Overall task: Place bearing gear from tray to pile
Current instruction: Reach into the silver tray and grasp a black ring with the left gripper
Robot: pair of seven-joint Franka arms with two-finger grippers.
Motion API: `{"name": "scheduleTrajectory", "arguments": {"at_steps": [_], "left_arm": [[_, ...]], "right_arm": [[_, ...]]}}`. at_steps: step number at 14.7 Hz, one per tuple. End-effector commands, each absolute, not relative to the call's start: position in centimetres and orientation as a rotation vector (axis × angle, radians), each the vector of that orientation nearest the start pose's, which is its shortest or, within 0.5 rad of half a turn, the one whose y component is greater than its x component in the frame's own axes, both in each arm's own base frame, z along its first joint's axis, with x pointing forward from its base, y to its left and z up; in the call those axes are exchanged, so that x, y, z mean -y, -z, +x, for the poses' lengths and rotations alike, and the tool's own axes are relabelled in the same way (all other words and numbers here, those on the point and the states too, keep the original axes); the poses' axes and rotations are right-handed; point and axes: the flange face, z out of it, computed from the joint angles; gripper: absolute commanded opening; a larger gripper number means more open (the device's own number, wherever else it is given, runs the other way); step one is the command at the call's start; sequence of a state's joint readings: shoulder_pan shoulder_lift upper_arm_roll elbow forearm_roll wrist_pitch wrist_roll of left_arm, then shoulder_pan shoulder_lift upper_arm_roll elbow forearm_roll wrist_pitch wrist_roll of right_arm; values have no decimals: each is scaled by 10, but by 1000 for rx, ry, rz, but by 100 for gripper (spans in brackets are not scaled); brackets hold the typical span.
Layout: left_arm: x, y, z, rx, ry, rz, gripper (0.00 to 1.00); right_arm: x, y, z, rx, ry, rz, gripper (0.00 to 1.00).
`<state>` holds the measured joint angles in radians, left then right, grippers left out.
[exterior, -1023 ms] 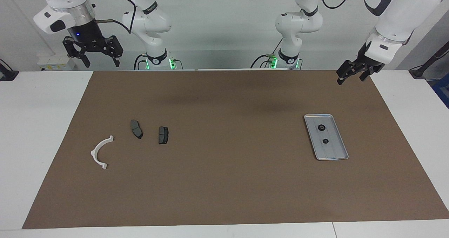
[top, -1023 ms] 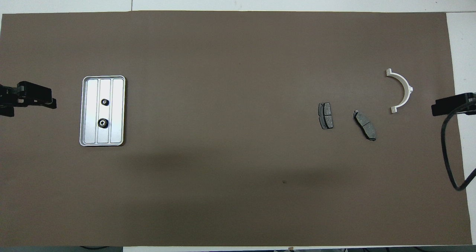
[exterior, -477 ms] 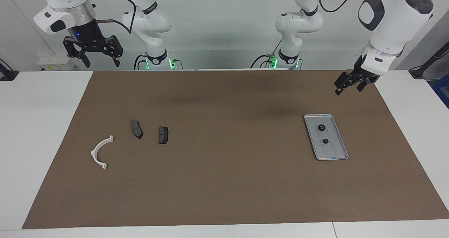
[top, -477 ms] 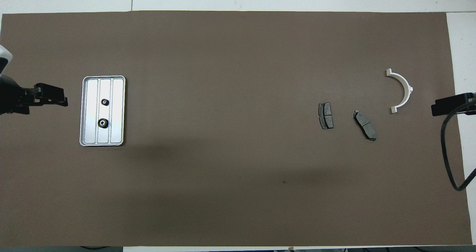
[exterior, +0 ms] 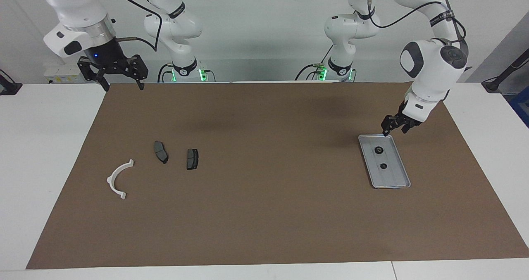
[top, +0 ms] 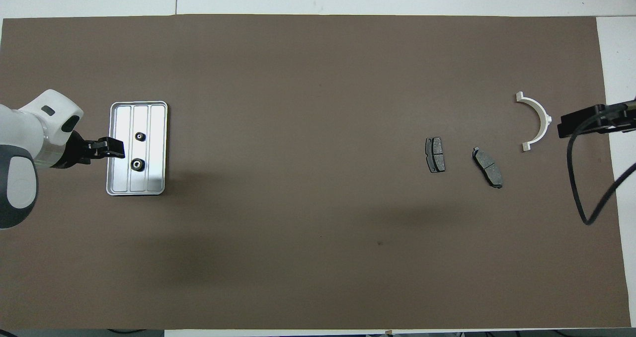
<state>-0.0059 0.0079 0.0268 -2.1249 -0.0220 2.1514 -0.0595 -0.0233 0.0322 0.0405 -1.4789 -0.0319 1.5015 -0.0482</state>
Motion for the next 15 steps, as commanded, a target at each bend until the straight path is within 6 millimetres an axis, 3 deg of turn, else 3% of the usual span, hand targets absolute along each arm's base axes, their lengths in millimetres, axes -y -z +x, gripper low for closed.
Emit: {"name": "scheduleTrajectory", "arguments": {"at_steps": [1, 4, 8, 15], "left_arm": [[-16, -379, 540, 122, 39, -3146, 66], [-12, -346, 548, 108, 12, -3144, 64], [-10, -318, 552, 94, -19, -3143, 60], [-9, -304, 554, 92, -24, -3143, 59]], "right_arm": [[-11, -634, 606, 170, -1, -3179, 100], [-27, -617, 620, 225, -43, -3213, 100], [-36, -613, 627, 234, -31, -3207, 100], [-40, -579, 657, 237, -43, -3194, 100]]}}
